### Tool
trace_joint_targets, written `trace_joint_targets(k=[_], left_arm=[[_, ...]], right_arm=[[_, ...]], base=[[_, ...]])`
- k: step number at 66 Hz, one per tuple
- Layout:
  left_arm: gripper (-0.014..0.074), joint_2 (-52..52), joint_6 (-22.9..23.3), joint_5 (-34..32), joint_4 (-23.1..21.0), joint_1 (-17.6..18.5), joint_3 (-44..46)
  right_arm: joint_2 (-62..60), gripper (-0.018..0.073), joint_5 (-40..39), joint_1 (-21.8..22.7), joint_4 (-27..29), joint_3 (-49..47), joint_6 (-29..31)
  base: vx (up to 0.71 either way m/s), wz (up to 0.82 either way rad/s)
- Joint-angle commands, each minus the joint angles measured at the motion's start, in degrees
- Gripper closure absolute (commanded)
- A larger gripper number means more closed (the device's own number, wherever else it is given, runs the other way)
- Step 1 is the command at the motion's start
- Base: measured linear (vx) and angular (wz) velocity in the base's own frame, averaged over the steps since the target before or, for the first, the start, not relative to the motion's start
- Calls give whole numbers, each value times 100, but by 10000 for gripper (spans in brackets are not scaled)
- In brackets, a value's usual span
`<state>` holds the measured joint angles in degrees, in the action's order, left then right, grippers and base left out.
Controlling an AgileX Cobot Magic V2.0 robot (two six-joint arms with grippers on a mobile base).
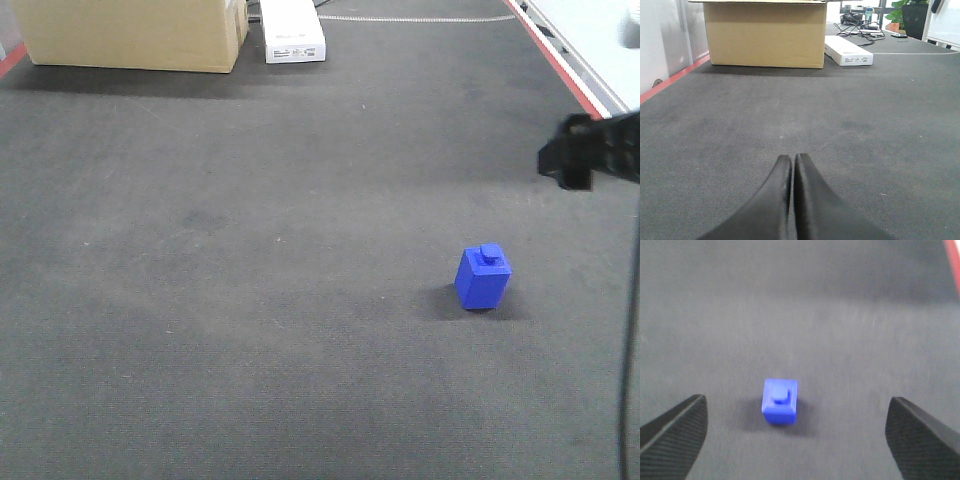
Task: Pour parts from conveyor to right shelf
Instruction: 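Lower the right gripper over the blue block and close on it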
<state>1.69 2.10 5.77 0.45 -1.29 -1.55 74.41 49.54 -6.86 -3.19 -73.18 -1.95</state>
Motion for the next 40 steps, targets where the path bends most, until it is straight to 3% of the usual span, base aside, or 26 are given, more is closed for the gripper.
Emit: trace_joint_targets(k=[1, 20, 40], left_arm=[[602, 90, 49, -450, -45, -13, 112], [602, 90, 49, -450, -45, -13, 112], [602, 90, 49, -450, -45, -13, 112]], right_arm=[[439, -104, 426, -7, -1, -722, 33], [2066, -91, 2072, -7, 161, -2053, 247], [3147, -85, 2123, -7, 439, -2628, 247]], base=[[0, 0], [0, 0], [0, 0]])
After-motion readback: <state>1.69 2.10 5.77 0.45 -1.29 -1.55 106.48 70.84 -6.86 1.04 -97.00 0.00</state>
